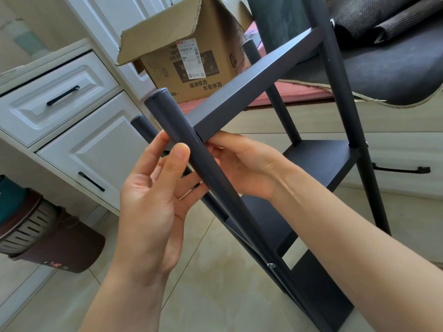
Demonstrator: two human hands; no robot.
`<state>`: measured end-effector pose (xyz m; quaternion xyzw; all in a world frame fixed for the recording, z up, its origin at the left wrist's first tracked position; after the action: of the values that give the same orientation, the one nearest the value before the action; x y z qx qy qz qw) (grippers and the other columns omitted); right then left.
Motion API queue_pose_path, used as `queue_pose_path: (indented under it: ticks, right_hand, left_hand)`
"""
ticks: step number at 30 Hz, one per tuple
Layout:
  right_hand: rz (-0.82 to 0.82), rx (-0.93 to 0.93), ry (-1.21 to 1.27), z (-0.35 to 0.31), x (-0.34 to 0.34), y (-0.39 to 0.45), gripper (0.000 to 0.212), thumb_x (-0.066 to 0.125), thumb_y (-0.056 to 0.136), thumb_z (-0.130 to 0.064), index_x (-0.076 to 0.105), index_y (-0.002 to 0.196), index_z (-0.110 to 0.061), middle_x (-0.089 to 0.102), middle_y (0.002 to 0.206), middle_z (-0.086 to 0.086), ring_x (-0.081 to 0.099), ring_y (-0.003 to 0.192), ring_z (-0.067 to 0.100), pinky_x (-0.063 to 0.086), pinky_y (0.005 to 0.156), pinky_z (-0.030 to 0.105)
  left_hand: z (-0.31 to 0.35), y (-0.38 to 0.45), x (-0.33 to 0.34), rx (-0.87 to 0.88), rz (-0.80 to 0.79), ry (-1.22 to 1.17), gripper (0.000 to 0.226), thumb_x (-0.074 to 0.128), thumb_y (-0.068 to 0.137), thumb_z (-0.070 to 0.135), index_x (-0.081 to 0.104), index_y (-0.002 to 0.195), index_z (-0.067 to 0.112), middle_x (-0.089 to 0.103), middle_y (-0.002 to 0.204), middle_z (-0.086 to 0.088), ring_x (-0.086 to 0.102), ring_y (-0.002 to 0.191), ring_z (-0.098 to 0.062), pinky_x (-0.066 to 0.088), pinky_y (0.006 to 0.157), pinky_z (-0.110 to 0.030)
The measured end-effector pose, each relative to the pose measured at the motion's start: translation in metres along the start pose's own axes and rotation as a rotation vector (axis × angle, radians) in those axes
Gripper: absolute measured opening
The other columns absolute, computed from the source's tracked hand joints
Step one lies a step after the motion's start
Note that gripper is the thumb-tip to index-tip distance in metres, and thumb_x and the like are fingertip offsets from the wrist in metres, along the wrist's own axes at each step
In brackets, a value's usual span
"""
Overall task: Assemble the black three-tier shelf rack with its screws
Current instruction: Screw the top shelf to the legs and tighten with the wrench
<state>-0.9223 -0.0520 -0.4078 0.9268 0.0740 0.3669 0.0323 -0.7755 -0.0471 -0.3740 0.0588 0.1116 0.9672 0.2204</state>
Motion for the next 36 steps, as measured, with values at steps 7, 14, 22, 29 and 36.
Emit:
queue_pose_path:
  ticks: [7,14,22,29,36]
  right_hand:
    - [-0.005,-0.041,0.04,0.0012,0.0013,-0.0012,0.019,0.049,0.101,-0.025,0.066,0.108,-0.019,0.07,0.089,-0.002,0.066,0.083,0.015,0.055,0.078,0.031]
    - [0.027,-0.015,0.006,0.0021,0.003,-0.0023,0.02,0.052,0.1,-0.027,0.067,0.091,-0.017,0.062,0.072,-0.003,0.058,0.078,0.015,0.049,0.079,0.032]
    - [0.021,-0.033,0.069,-0.0009,0.001,-0.0038,0.017,0.052,0.099,-0.021,0.066,0.107,-0.017,0.069,0.086,-0.002,0.063,0.085,0.016,0.052,0.082,0.033]
    - [0.053,-0.005,0.0,0.004,0.0052,-0.0021,0.026,0.054,0.098,-0.035,0.068,0.084,-0.019,0.062,0.078,-0.001,0.06,0.076,0.015,0.055,0.07,0.029]
    - [-0.008,-0.047,0.11,-0.0004,0.003,-0.005,0.02,0.049,0.099,-0.019,0.065,0.111,-0.014,0.067,0.091,0.001,0.064,0.085,0.015,0.056,0.077,0.03]
  left_hand:
    - [0.0,0.0004,0.0013,0.004,0.003,0.007,0.058,0.068,0.077,0.036,0.062,0.133,0.025,0.076,0.111,-0.003,0.075,0.098,-0.03,0.061,0.075,-0.034]
    - [0.0001,-0.0003,0.0006,-0.001,0.0,0.006,0.06,0.069,0.076,0.036,0.062,0.134,0.025,0.075,0.116,-0.006,0.075,0.101,-0.031,0.061,0.076,-0.034]
    - [0.001,-0.0002,0.0018,-0.002,0.007,0.004,0.057,0.069,0.076,0.037,0.063,0.131,0.026,0.076,0.109,-0.002,0.076,0.096,-0.028,0.061,0.074,-0.033]
    - [0.0003,-0.0015,0.0016,-0.011,0.007,-0.013,0.052,0.071,0.082,0.034,0.064,0.132,0.024,0.075,0.116,-0.007,0.074,0.101,-0.032,0.061,0.076,-0.035]
    - [0.001,0.0012,0.0017,-0.009,0.015,0.004,0.057,0.068,0.076,0.036,0.064,0.131,0.026,0.076,0.111,-0.003,0.075,0.098,-0.028,0.061,0.074,-0.033]
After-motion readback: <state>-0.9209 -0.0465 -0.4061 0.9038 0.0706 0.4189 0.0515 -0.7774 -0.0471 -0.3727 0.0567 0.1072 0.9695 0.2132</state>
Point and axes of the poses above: each hand's wrist, its own y-axis towards the middle knuckle, its own x-axis out of the palm, z = x × y, the point moved 1 cm from there along y, towards the middle knuckle
